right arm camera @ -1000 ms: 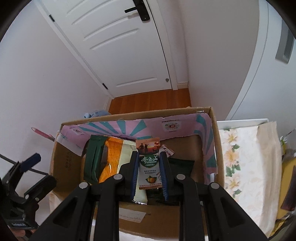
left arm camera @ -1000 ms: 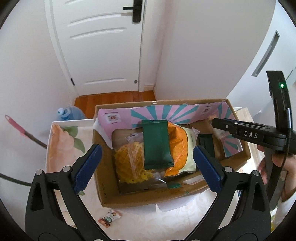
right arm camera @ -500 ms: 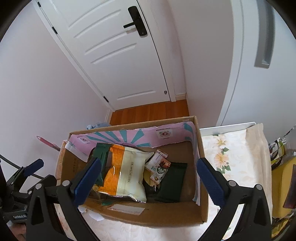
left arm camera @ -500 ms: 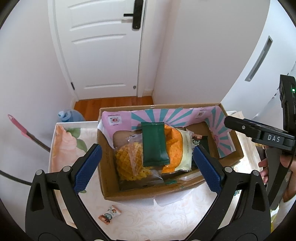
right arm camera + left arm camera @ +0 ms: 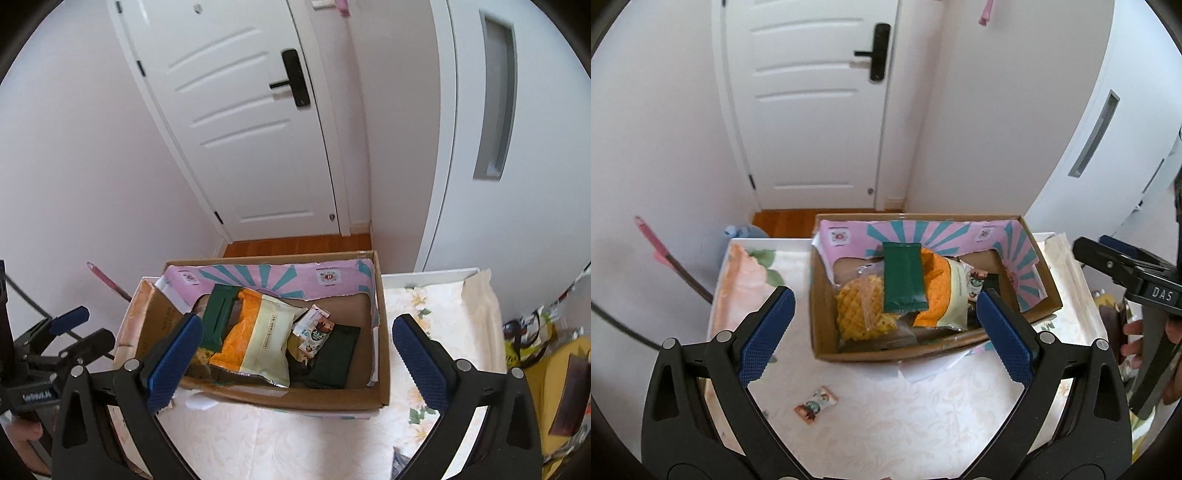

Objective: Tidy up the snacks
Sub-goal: 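Raise both tools back from the box over the table, then lower the left tool to a brown-green packet while the right tool lowers to the blue triangular packet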

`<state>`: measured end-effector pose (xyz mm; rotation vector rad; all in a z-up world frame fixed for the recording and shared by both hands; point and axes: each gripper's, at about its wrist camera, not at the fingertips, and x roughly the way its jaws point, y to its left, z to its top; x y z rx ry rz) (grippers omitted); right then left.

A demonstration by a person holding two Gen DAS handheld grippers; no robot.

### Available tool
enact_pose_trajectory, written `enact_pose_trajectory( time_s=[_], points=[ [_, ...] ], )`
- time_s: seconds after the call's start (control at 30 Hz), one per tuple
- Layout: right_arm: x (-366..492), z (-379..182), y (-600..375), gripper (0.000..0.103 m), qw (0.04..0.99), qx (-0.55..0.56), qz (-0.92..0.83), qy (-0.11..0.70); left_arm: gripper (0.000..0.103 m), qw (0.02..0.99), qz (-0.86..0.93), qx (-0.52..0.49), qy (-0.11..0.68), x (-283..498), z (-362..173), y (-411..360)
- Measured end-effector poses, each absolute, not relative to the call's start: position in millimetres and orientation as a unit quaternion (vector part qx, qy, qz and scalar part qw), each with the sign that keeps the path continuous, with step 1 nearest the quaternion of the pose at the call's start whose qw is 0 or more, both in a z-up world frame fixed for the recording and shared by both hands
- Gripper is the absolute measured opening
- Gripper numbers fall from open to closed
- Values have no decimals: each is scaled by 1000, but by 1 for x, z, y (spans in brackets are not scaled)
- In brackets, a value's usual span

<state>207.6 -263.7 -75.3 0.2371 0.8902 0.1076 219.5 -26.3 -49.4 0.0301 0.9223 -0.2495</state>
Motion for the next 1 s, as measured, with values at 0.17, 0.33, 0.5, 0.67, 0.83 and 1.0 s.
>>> enact_pose_trajectory(
  time_s=[0.17,0.33,0.5,0.67,0.83,1.0],
  points=[
    [179,-58,-265,102,904,69,51,418,98,896,-98,4,432,184,-37,-17],
    [142,-52,-274,102,911,61,52,404,98,903,-71,-8,424,150,-32,-1],
    [112,-54,-281,102,918,51,35,393,98,901,-52,-20,431,125,-37,24],
    [92,-67,-288,102,914,60,19,400,98,896,-66,-28,438,119,-53,43],
    [78,-83,-292,102,912,69,-7,404,98,880,-107,-14,462,132,-87,53],
    [65,-104,-292,102,909,93,-45,404,98,853,-151,15,499,148,-137,63]
  ],
)
